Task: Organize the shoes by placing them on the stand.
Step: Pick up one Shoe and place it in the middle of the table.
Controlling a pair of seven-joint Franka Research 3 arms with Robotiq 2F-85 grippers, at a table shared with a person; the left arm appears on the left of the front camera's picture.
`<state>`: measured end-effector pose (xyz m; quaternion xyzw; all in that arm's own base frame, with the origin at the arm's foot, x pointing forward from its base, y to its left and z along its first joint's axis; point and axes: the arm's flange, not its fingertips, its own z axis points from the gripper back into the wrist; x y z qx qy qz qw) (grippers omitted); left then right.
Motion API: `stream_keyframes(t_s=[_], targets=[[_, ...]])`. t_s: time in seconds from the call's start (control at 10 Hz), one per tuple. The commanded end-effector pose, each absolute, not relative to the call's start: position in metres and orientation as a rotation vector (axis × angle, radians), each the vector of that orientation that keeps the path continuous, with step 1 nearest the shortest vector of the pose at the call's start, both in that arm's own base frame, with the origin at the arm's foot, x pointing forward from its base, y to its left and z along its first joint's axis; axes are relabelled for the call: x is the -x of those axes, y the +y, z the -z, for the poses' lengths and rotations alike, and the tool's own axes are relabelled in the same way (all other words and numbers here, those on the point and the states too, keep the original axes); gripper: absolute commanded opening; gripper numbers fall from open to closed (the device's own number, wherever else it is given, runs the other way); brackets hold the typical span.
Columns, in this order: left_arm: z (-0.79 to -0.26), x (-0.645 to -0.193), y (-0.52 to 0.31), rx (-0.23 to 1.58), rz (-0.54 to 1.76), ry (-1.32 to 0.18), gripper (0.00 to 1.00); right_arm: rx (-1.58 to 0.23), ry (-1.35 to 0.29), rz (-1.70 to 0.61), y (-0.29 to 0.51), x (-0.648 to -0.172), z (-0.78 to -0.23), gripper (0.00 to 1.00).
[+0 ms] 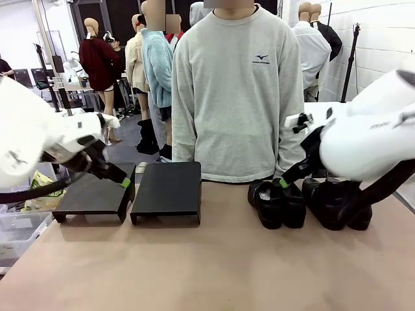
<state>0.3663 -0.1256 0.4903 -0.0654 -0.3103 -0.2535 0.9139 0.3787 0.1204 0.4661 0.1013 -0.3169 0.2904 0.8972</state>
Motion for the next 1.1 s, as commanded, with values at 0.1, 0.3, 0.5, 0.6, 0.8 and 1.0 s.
stream_keyframes(t_s=[0.1,0.3,0.5,0.6,0.8,1.0], targets=[[-0.514,-0.336,-0.075,0.317,0.556,-0.558,1.0,-0.422,-0.607,-0.634,0.064,-0.355,-0.485,1.0],[-0.524,-0.314,-0.061,0.363,0.593,-0.579,1.0,-0.516,-0.633,-0.628,0.046,-0.345,-0.494,1.0],[-0.533,-0.287,-0.06,0.338,0.61,-0.617,1.0,-0.546,-0.668,-0.624,0.039,-0.339,-0.5,1.0],[-0.534,-0.282,-0.06,0.327,0.614,-0.634,1.0,-0.539,-0.672,-0.616,0.037,-0.342,-0.499,1.0],[-0.536,-0.279,-0.062,0.322,0.611,-0.641,1.0,-0.554,-0.657,-0.614,0.038,-0.347,-0.497,1.0],[-0.537,-0.279,-0.064,0.322,0.608,-0.642,1.0,-0.535,-0.657,-0.597,0.037,-0.349,-0.497,1.0]])
